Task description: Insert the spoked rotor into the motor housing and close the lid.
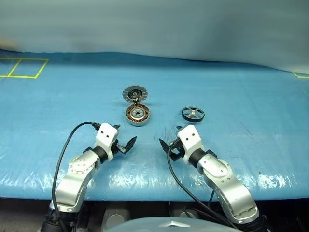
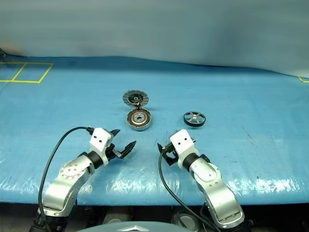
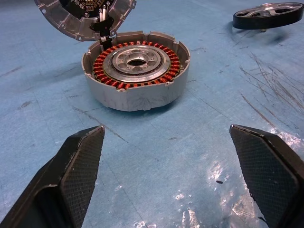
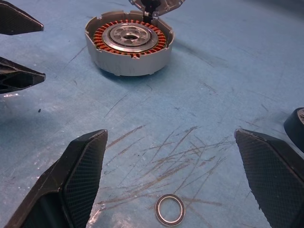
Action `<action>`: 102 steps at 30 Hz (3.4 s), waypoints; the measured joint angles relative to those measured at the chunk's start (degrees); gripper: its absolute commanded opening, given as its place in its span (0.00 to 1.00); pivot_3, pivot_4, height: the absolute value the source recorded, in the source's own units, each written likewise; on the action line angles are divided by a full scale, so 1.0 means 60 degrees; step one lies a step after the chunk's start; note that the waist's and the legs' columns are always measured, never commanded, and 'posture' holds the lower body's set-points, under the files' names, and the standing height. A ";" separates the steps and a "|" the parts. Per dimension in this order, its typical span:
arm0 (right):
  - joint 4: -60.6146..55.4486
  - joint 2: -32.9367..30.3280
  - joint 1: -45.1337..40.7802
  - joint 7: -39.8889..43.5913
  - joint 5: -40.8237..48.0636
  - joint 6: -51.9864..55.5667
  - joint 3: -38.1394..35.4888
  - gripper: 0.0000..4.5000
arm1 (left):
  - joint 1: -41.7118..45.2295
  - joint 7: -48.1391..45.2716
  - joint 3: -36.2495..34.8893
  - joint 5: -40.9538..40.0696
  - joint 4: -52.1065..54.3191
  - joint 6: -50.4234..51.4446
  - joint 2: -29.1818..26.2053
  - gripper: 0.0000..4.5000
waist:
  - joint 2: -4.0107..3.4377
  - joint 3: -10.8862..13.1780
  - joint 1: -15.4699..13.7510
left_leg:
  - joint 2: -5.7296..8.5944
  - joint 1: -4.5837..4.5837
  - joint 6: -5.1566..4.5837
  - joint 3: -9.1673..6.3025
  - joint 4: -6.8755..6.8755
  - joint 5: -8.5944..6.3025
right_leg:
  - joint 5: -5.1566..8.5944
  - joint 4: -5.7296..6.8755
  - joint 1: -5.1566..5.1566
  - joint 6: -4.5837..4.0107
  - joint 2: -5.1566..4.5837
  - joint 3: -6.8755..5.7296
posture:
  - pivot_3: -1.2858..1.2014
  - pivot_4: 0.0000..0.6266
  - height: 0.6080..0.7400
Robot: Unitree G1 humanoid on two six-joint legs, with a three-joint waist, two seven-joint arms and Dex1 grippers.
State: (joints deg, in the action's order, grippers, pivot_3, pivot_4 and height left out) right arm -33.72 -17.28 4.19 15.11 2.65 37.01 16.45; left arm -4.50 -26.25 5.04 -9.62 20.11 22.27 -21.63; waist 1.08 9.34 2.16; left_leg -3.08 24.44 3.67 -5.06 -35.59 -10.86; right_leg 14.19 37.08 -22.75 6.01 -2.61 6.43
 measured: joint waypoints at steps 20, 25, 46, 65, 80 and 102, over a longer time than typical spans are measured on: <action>-0.0008 -0.0022 -0.0015 0.0061 0.0034 0.0374 0.0000 1.00 | -0.0016 0.0015 0.0000 0.0082 0.0001 -0.0029 0.0006 1.00 | 0.0000 0.0000 0.0001 | 0.0000 0.0002 0.0000 0.0000 0.0003 0.0000 | 0.0000 -0.0002 -0.0002 0.0000 0.0000 0.0000 | 0.52 0.24 1.00; -0.0008 -0.0017 -0.0101 0.0141 0.0031 0.0373 0.0004 1.00 | -0.0057 0.0024 0.0001 0.0104 0.0001 -0.0035 0.0006 1.00 | 0.0000 0.0000 0.0001 | 0.0000 0.0002 0.0000 0.0000 0.0003 0.0000 | 0.0000 -0.0003 -0.0002 0.0000 0.0000 0.0000 | 0.52 0.24 1.00; 0.0082 -0.2164 -0.3559 0.2052 -0.0016 0.2982 0.1427 1.00 | -0.0308 0.0204 -0.0005 0.0148 0.0026 -0.0445 0.0189 1.00 | -0.0009 0.0006 0.0040 | -0.0003 0.0000 -0.0002 0.0010 0.0000 0.0002 | -0.0007 -0.0004 -0.0005 -0.0007 0.0000 0.0002 | 0.52 0.24 1.00; 0.7543 0.0449 -1.0111 0.5035 -0.1446 0.0634 0.5009 1.00 | -0.2531 0.0695 -0.0142 0.0478 0.0260 -0.2330 0.0690 1.00 | -0.0033 0.0020 0.0194 | -0.0006 0.0015 0.0000 0.0007 0.0077 0.0001 | -0.0040 -0.0010 -0.0048 -0.0039 0.0001 -0.0011 | 0.52 0.24 1.00; 0.9528 0.1007 -1.0331 0.6496 -0.2307 -0.0451 0.4804 0.65 | -0.2879 0.1044 -0.0371 0.0493 0.0466 -0.2653 0.0809 1.00 | -0.0050 0.0016 0.0261 | -0.0005 -0.0018 0.0004 0.0009 0.0072 0.0003 | 0.0002 0.0007 -0.0025 -0.0053 0.0001 -0.0010 | 0.52 0.24 1.00; 0.3044 0.0546 -0.6639 0.5640 -0.2338 0.5367 0.4145 0.41 | -0.2883 0.0820 -0.0660 0.0443 0.0468 -0.2526 0.0599 1.00 | -0.0088 -0.0273 0.0236 | -0.0014 -0.0138 0.0036 0.0010 0.0087 -0.0033 | 0.0064 -0.0006 0.0026 -0.0059 -0.0001 -0.0011 | 0.52 0.24 1.00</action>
State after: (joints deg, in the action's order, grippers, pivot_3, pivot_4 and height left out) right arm -15.46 -14.00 -35.65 48.95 -11.37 69.21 41.31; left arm -21.79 -21.33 1.07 -6.97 22.92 7.12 -18.04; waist 0.55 7.70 3.58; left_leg -3.17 23.61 3.89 -5.00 -35.07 -11.06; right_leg 14.58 37.04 -22.60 5.66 -2.61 6.37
